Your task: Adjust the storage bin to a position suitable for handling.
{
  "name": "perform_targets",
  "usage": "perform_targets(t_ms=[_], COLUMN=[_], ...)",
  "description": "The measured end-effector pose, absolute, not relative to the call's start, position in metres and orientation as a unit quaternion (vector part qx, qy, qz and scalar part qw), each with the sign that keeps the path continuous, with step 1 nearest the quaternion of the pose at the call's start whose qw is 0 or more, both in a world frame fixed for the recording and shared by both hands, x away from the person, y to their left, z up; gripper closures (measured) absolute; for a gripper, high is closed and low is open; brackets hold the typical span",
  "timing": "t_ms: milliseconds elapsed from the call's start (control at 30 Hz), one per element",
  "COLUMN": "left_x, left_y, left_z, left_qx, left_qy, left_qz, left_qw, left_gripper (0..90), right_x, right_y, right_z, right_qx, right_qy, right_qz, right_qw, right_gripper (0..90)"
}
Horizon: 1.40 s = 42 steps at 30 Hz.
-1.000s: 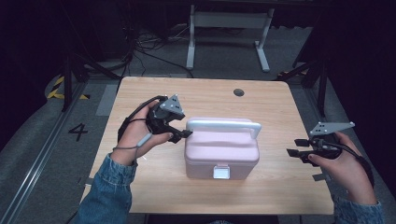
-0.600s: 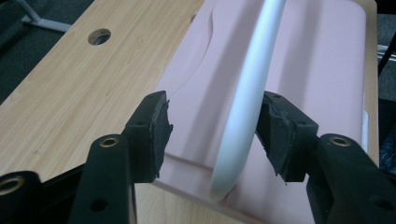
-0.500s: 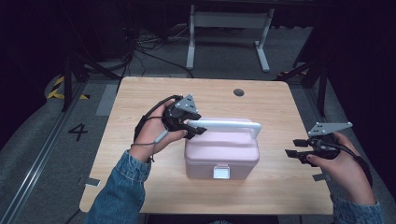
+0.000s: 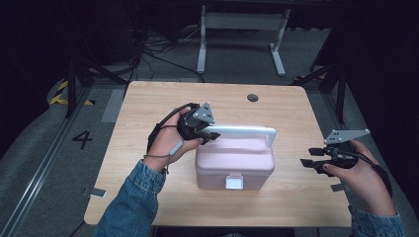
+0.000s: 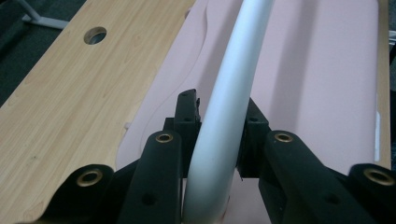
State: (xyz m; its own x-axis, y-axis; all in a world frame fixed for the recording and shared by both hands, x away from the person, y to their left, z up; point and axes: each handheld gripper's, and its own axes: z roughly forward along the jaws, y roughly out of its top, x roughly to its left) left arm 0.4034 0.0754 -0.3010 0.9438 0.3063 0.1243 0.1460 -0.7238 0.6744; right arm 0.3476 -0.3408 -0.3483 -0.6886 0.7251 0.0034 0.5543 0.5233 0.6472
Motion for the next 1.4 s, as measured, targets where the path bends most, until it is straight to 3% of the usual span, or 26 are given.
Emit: perform_targets(t_ms=[800, 1400], left_x=[0.416, 0.441], left_y=[0.082, 0.088], left_z=[-0.276, -0.275], left_qx=[0.907, 0.877], left_qy=[0.147, 0.227], left_qz=[0.096, 0.091], left_qw=[0.383, 0.415], left_gripper=[71.2, 69.8], right_x=[0.346, 0.337], right_y=[-0.338, -0.34], right_z=[-0.347, -0.343], right_qx=[0.372, 0.371], right_qy=[0.859, 0.852], right_qz=[0.328, 0.344], right_qw=[0.124, 0.134], right_gripper=[48.9, 50.0])
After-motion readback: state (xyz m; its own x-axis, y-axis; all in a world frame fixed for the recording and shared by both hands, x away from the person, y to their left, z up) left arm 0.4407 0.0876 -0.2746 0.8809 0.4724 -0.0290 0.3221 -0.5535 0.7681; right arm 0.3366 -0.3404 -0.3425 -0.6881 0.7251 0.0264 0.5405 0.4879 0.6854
